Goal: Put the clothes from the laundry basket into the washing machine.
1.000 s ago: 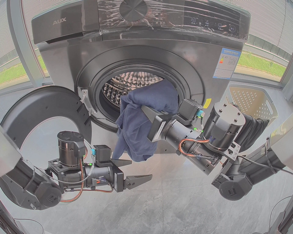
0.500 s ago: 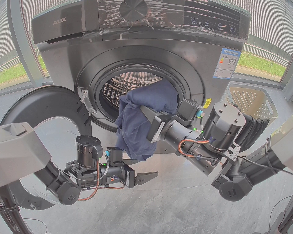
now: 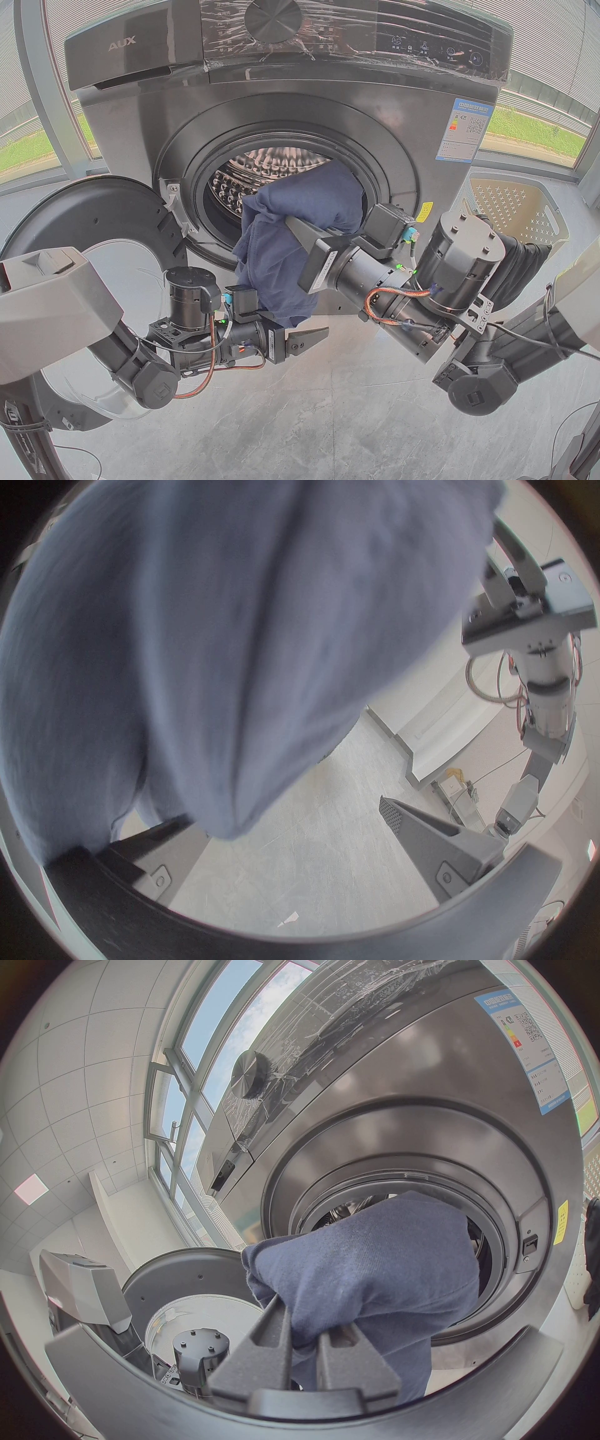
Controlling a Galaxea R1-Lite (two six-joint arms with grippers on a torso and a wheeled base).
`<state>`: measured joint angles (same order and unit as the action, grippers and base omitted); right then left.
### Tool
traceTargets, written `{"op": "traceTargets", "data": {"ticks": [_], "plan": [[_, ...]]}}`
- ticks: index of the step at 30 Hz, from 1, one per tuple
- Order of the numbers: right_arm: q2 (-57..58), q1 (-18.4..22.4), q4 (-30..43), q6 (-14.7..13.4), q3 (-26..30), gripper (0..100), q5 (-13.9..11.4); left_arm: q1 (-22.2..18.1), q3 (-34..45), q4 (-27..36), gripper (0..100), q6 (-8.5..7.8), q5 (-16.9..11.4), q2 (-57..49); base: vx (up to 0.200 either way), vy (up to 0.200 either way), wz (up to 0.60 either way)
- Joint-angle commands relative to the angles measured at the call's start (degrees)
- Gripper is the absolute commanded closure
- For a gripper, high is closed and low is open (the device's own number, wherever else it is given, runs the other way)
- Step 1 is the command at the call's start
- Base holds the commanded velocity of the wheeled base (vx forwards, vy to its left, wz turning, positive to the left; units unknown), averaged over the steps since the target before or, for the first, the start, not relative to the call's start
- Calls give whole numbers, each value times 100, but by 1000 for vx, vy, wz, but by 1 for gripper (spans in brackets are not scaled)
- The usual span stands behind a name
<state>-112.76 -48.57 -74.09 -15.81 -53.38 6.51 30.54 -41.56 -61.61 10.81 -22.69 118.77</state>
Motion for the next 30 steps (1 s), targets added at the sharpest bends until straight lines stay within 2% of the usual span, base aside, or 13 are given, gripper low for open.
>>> {"op": "traceTargets", "data": {"ticks": [1, 17, 25, 26, 30], "plan": [[9, -12, 0, -1, 3, 100, -1, 14, -63, -44, 0, 44, 10, -56, 0, 0, 0], [-26, -12, 0, -1, 3, 100, -1, 40, -28, -615, 0, 61, 27, -38, 0, 0, 0], [-35, -12, 0, 8, 3, 100, -1, 58, -81, -686, 0, 52, 186, 14, 0, 0, 0], [-35, -12, 0, 8, 3, 100, -1, 58, -72, -703, 100, 52, 186, 14, 0, 0, 0], [-35, -21, 0, 8, 12, 100, 8, 66, -89, -738, 100, 52, 203, 23, 0, 0, 0]]}}
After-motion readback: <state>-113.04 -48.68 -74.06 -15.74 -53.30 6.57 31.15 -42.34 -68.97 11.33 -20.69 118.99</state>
